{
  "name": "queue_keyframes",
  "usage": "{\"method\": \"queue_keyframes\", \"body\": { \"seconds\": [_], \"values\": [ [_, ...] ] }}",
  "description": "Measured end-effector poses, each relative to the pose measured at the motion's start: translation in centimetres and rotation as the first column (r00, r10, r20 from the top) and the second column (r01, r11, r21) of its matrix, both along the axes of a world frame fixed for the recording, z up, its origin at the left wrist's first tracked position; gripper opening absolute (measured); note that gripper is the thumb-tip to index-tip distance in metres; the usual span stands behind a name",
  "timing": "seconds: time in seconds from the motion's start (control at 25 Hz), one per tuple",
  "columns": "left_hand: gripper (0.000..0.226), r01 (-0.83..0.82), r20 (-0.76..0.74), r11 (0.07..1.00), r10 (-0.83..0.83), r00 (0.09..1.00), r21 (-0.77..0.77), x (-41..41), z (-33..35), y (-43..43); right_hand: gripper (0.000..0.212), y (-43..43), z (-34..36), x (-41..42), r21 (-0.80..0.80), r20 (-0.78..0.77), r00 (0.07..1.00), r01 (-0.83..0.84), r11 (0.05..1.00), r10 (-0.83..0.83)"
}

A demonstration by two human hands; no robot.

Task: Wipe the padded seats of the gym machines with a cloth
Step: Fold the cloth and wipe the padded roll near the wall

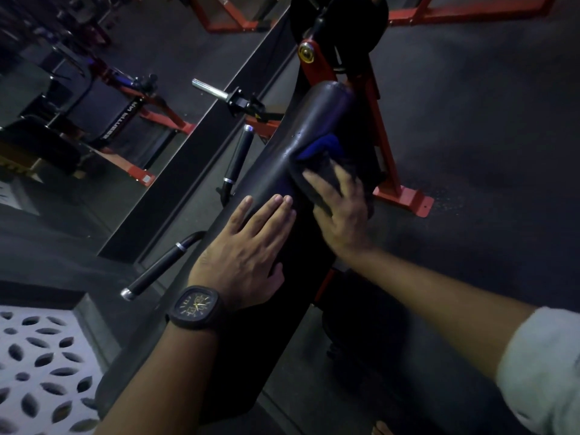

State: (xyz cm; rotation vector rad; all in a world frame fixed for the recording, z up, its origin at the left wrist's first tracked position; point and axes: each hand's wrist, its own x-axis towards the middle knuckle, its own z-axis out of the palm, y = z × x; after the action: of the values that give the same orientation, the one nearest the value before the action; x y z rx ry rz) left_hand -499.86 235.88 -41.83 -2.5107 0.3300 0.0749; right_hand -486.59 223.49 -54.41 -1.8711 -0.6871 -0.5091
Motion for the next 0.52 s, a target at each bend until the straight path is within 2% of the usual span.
{"method": "queue_keyframes", "body": {
  "seconds": [0.04,0.08,0.16,0.2,0.28,0.32,0.36,0.44,0.48,0.52],
  "values": [
    [0.082,0.001,0.001,1.0,-0.001,1.0,0.0,0.0,0.0,0.0,0.062,-0.6,-0.1,2.1,-0.012,0.042,0.999,0.001,1.0,-0.001],
    [0.082,0.003,0.0,1.0,-0.003,1.0,0.002,0.1,0.0,0.1,0.062,-0.5,0.4,3.7,0.02,-0.053,0.996,0.07,0.997,-0.069],
    [0.083,0.003,-0.009,1.0,-0.003,1.0,0.011,-0.1,-0.1,0.1,0.061,0.6,2.0,3.6,0.126,-0.343,0.924,0.224,0.967,-0.169],
    [0.083,0.0,-0.011,1.0,0.0,1.0,0.02,-0.1,-0.2,0.1,0.061,1.1,2.3,2.3,0.106,-0.364,0.913,0.24,0.965,-0.187],
    [0.083,-0.003,-0.002,1.0,0.003,1.0,0.021,-0.1,-0.1,0.1,0.06,0.4,1.5,1.0,-0.003,-0.089,0.993,0.076,0.997,-0.076],
    [0.082,0.0,0.003,1.0,0.0,1.0,0.017,0.0,-0.1,0.1,0.06,-0.5,1.2,2.6,-0.059,0.019,1.0,0.02,0.998,-0.019],
    [0.082,0.007,0.009,1.0,-0.007,1.0,0.011,0.0,-0.2,0.2,0.061,-0.9,1.3,5.0,-0.059,-0.004,0.998,0.057,0.997,-0.057],
    [0.082,0.014,0.011,1.0,-0.014,1.0,-0.007,-0.1,-0.3,0.2,0.062,-0.6,2.9,6.6,0.037,-0.315,0.934,0.19,0.981,-0.169],
    [0.082,0.005,0.001,1.0,-0.005,1.0,-0.006,-0.1,-0.3,0.2,0.062,-0.1,3.3,6.0,0.036,-0.39,0.902,0.219,0.975,-0.188],
    [0.082,-0.006,-0.004,1.0,0.006,1.0,-0.003,-0.1,-0.2,0.2,0.062,0.1,3.0,4.7,0.001,-0.293,0.94,0.181,0.983,-0.173]
  ]
}}
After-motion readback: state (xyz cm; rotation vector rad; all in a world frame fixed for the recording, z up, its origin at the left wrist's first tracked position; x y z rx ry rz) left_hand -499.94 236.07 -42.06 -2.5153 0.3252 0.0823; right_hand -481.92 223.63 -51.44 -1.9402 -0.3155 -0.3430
